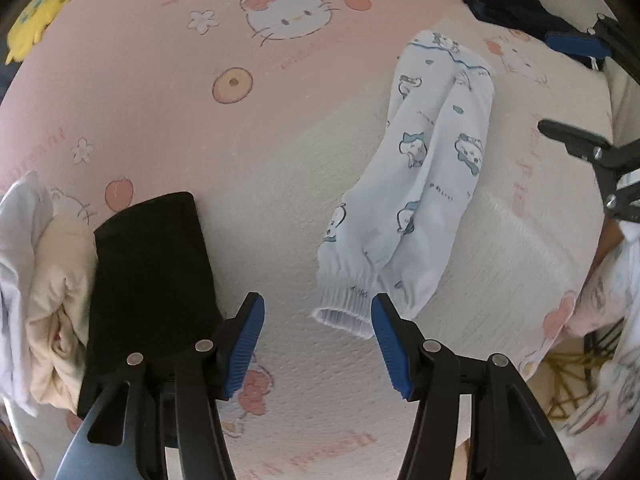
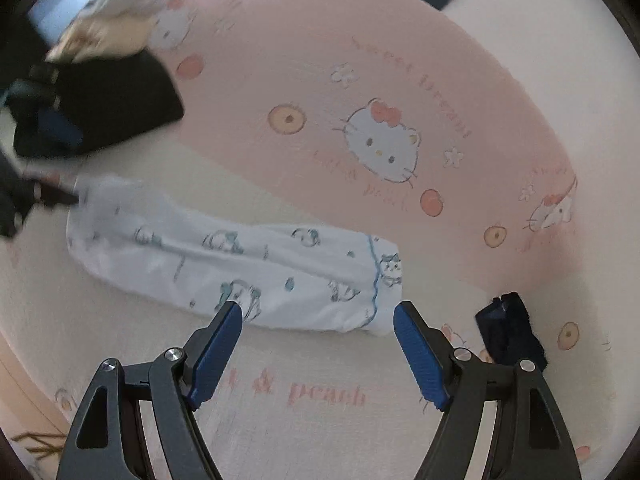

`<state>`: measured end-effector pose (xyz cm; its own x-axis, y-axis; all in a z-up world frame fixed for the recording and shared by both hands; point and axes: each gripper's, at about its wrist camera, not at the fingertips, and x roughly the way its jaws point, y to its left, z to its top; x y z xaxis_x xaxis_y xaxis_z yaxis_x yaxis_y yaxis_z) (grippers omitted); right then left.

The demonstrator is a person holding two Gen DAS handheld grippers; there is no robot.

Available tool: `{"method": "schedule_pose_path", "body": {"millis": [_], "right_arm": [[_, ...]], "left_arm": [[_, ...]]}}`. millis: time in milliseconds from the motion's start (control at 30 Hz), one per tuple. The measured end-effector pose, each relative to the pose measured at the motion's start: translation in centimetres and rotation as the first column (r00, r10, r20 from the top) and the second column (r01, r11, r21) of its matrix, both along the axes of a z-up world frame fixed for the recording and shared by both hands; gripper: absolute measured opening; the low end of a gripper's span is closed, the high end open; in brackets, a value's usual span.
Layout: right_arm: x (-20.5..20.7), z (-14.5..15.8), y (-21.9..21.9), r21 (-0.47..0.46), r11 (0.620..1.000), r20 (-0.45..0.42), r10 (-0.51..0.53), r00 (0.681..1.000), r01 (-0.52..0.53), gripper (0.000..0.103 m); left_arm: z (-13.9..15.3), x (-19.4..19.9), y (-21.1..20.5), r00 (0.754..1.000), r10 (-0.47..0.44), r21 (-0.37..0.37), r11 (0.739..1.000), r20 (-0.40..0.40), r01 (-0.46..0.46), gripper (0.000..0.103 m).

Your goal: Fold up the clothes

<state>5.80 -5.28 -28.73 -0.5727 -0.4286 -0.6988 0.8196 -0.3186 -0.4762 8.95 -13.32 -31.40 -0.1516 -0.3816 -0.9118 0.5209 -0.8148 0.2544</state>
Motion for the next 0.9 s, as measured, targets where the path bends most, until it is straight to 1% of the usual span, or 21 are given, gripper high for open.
{"method": "schedule_pose_path", "body": {"millis": [67, 100, 200, 267, 333, 400, 433, 467, 533, 567, 633, 767, 800, 867, 900], "right_arm": [[1.2, -0.4, -0.3, 0.026, 1.0, -0.034, 0.004, 0.999, -0.003, 0.078], [1.9, -0.7, -0.3, 0.037, 0.999, -0.056, 0.014, 0.998, -0.012, 0.078], [4.0, -1.7, -0.7, 0.073, 0.996, -0.166, 0.056, 0.985, -0.044, 0.078], [5.4, -2.5, -1.0, 0.107, 0.992, -0.243, 0.09, 0.966, -0.066, 0.078], [6.7, -3.6, -1.4, 0.164, 0.982, -0.306, 0.143, 0.941, -0.096, 0.078], [7.8, -4.9, -1.8, 0.226, 0.967, -0.357, 0.198, 0.913, -0.122, 0.078], [8.4, -5.6, -2.0, 0.255, 0.957, -0.373, 0.227, 0.9, -0.135, 0.078], [8.8, -6.1, -2.2, 0.277, 0.949, -0.381, 0.25, 0.89, -0.148, 0.078], [9.4, -7.0, -2.5, 0.306, 0.937, -0.382, 0.284, 0.879, -0.169, 0.078], [9.6, -7.5, -2.7, 0.32, 0.931, -0.379, 0.298, 0.876, -0.178, 0.078], [9.9, -8.3, -3.0, 0.346, 0.918, -0.375, 0.323, 0.869, -0.192, 0.078], [10.3, -9.6, -3.8, 0.385, 0.899, -0.39, 0.363, 0.846, -0.208, 0.078], [10.4, -9.8, -3.9, 0.39, 0.896, -0.393, 0.371, 0.842, -0.213, 0.078], [10.6, -10.1, -4.3, 0.392, 0.892, -0.395, 0.385, 0.834, -0.226, 0.078], [10.7, -10.2, -4.5, 0.395, 0.89, -0.396, 0.39, 0.831, -0.228, 0.078]], "left_arm": [[0.2, 1.6, 0.2, 1.0, -0.005, 0.033, 0.999, -0.016, 0.006, 0.053], [0.4, 1.9, -0.4, 0.999, 0.018, 0.081, 0.997, -0.044, -0.014, 0.053], [0.7, 2.5, -1.9, 0.991, 0.077, 0.169, 0.984, -0.108, -0.058, 0.053], [0.8, 2.8, -2.8, 0.983, 0.125, 0.218, 0.972, -0.138, -0.093, 0.053], [0.8, 3.1, -3.5, 0.972, 0.159, 0.256, 0.96, -0.172, -0.112, 0.053], [0.4, 3.1, -4.0, 0.966, 0.186, 0.259, 0.956, -0.181, -0.136, 0.053], [0.2, 2.9, -4.9, 0.959, 0.211, 0.274, 0.949, -0.191, -0.154, 0.053], [0.1, 2.8, -5.8, 0.951, 0.235, 0.29, 0.942, -0.2, -0.172, 0.053], [0.7, 3.8, -3.8, 0.935, 0.284, 0.335, 0.92, -0.212, -0.203, 0.053], [0.6, 4.6, -4.7, 0.93, 0.3, 0.345, 0.914, -0.214, -0.215, 0.053], [-0.6, 5.6, -4.9, 0.915, 0.335, 0.381, 0.894, -0.224, -0.235, 0.053], [-2.0, 4.9, -5.8, 0.885, 0.393, 0.489, 0.84, -0.25, -0.235, 0.053], [-2.3, 4.9, -5.8, 0.884, 0.399, 0.507, 0.83, -0.245, -0.234, 0.053], [-2.1, 5.4, -5.0, 0.89, 0.397, 0.532, 0.815, -0.224, -0.23, 0.053], [-2.7, 5.2, -4.9, 0.894, 0.396, 0.545, 0.806, -0.208, -0.23, 0.053]]}}
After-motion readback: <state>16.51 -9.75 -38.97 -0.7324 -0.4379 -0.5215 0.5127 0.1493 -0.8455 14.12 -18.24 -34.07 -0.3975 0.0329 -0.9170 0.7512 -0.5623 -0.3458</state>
